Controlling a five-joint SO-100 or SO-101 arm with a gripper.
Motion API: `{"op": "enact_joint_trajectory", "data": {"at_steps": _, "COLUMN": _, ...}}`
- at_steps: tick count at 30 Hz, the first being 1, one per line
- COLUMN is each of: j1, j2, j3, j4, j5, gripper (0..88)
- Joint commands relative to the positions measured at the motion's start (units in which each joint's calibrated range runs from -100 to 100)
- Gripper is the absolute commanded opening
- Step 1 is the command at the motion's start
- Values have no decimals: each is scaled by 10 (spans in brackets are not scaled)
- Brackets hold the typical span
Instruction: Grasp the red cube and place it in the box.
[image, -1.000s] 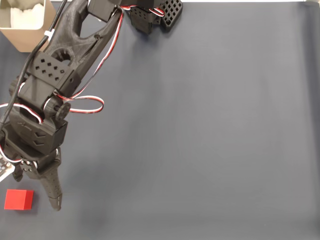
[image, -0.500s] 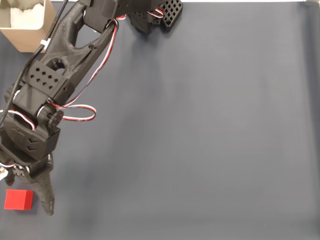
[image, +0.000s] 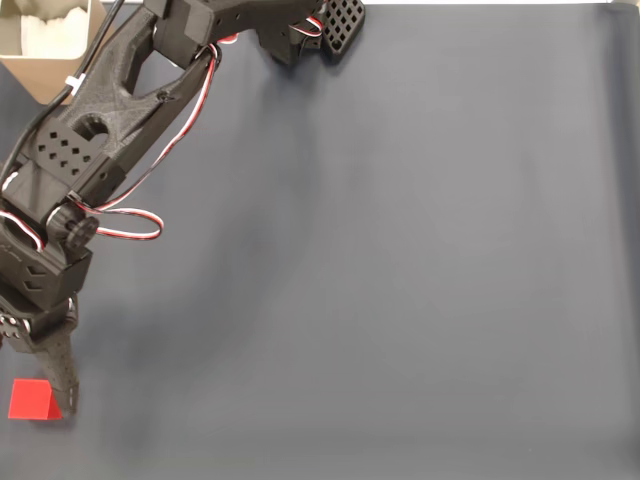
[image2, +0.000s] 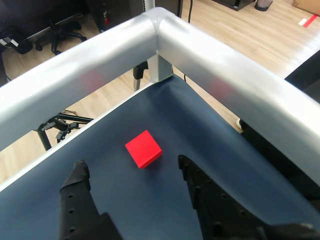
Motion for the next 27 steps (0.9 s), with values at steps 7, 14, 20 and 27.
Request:
{"op": "enact_joint_trajectory", "data": {"at_steps": 7, "j1": -5, "j2": 3, "j3": -32, "j4": -36, "j5": 5, "gripper": 445}}
{"op": "enact_joint_trajectory", "data": {"at_steps": 14, "j1": -18, "j2": 25, "j3": -54, "j4": -56, "j5": 6, "gripper": 462}}
{"op": "enact_joint_trajectory", "data": {"at_steps": 20, "j1": -27, "j2": 52, "j3": -87, "j4": -58, "j5": 6, "gripper": 467}}
{"op": "enact_joint_trajectory", "data": {"at_steps": 27, "j1": -30, "j2": 80, "j3": -114, "j4": -69, "j5": 2, "gripper": 468}}
